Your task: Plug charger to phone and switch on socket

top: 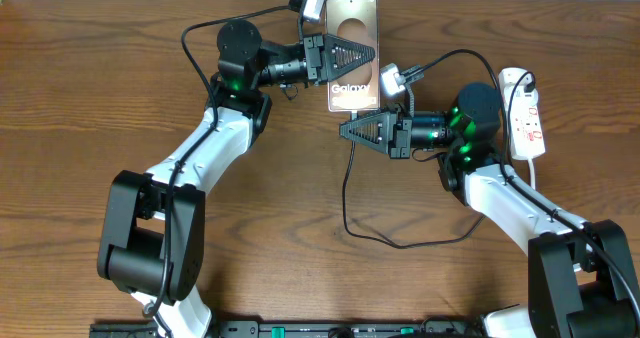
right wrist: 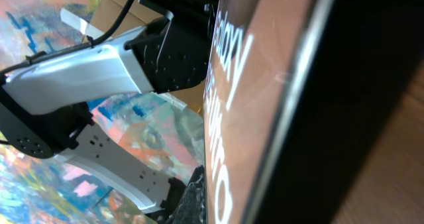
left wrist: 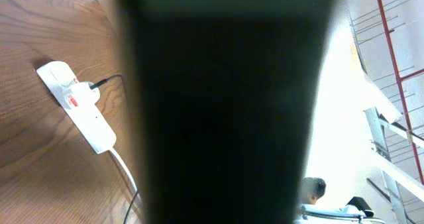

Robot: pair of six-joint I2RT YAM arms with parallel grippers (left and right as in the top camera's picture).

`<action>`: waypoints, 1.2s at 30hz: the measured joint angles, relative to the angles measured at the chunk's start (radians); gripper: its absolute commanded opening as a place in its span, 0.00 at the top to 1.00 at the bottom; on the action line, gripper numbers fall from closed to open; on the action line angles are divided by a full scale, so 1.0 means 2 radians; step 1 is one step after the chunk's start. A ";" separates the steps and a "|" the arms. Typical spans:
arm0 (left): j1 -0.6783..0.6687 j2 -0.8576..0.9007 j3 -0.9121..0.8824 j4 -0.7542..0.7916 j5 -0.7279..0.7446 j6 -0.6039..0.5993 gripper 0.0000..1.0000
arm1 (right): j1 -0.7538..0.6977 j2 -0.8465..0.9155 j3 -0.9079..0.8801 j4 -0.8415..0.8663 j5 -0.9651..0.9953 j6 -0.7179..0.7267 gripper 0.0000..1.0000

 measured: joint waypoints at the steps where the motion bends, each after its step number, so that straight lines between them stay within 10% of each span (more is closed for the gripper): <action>1: 0.000 0.000 0.000 0.000 0.001 0.000 0.93 | 0.000 0.000 -0.002 0.007 0.000 0.006 0.99; 36: -0.005 -0.002 0.012 0.002 0.018 0.027 0.93 | -0.002 0.000 -0.008 0.049 0.004 0.046 0.99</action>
